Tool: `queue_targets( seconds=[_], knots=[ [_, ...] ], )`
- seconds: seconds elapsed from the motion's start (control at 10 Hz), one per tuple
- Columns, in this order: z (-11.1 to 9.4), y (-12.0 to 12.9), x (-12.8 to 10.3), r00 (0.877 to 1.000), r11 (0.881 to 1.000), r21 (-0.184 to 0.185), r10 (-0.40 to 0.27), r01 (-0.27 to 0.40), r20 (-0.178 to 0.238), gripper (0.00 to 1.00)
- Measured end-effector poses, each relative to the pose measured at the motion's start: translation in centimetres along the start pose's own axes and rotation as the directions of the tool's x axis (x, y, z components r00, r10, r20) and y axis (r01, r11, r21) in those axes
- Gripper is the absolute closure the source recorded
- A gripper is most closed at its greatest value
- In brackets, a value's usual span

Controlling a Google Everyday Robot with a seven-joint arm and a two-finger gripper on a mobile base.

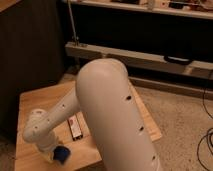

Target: Wipe the white sponge on the table

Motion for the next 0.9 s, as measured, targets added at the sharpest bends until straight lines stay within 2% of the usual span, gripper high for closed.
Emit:
queue_targets(
  seconds=[0.1, 0.2, 0.5, 0.9],
  knots=[
    [0.2, -0.1, 0.0, 1.000, 1.000, 0.002, 0.003, -0.003, -0.018, 0.70],
    [0.2, -0.2, 0.0, 1.000, 1.000, 0.001, 0.006, -0.006, -0.022, 0.76],
    [-1.2, -0.7, -0.3, 1.000, 1.000, -0.008, 0.026, -0.026, 0.001, 0.77],
    [-2.6, -1.2, -3.6, 1.000, 0.999, -0.037, 0.009, -0.008, 0.019, 0.77]
  ],
)
